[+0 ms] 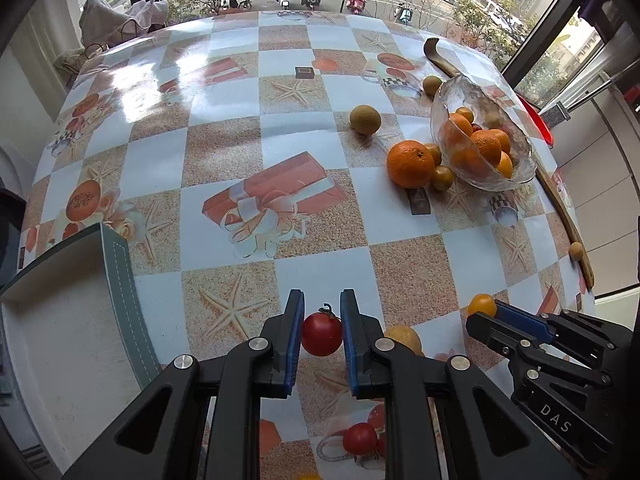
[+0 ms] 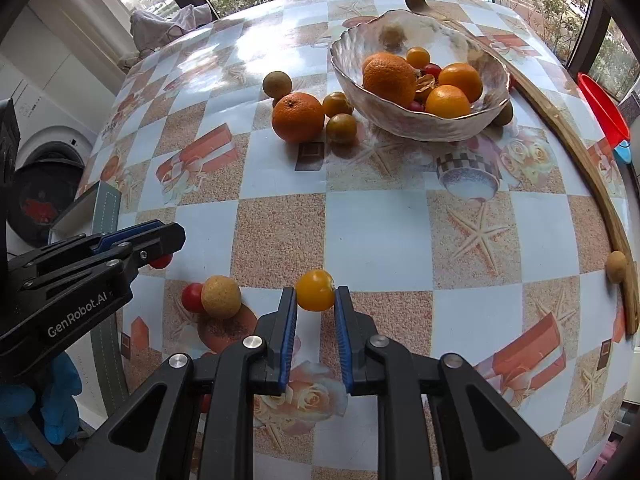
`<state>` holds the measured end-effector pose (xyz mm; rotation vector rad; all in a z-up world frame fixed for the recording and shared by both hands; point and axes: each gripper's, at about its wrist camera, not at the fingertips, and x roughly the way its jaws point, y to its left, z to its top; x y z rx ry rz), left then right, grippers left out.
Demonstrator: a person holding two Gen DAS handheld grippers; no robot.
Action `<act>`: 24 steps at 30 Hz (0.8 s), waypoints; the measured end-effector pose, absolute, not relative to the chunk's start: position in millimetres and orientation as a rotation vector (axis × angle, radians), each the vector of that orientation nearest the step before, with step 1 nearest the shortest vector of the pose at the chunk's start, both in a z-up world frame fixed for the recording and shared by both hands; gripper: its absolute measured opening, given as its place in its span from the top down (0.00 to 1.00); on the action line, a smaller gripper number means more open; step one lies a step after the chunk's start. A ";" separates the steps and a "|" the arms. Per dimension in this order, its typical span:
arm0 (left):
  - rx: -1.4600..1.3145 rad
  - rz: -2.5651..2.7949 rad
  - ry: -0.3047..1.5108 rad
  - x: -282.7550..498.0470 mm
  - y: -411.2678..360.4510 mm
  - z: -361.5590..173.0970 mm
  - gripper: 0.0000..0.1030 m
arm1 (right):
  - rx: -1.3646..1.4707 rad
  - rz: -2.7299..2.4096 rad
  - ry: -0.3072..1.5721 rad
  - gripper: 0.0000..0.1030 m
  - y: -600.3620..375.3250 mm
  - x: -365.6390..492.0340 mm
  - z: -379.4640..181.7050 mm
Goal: Organize fruits
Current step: 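Grasp a red cherry tomato with the left gripper while the right grasps a yellow one, then carry both tomatoes into the white tray and open both grippers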
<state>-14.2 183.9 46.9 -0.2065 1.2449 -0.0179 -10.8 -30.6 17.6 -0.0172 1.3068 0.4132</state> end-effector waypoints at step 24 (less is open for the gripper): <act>-0.305 0.434 1.217 -135.9 368.4 52.1 0.81 | -0.073 0.807 1.379 0.80 174.8 -39.4 41.5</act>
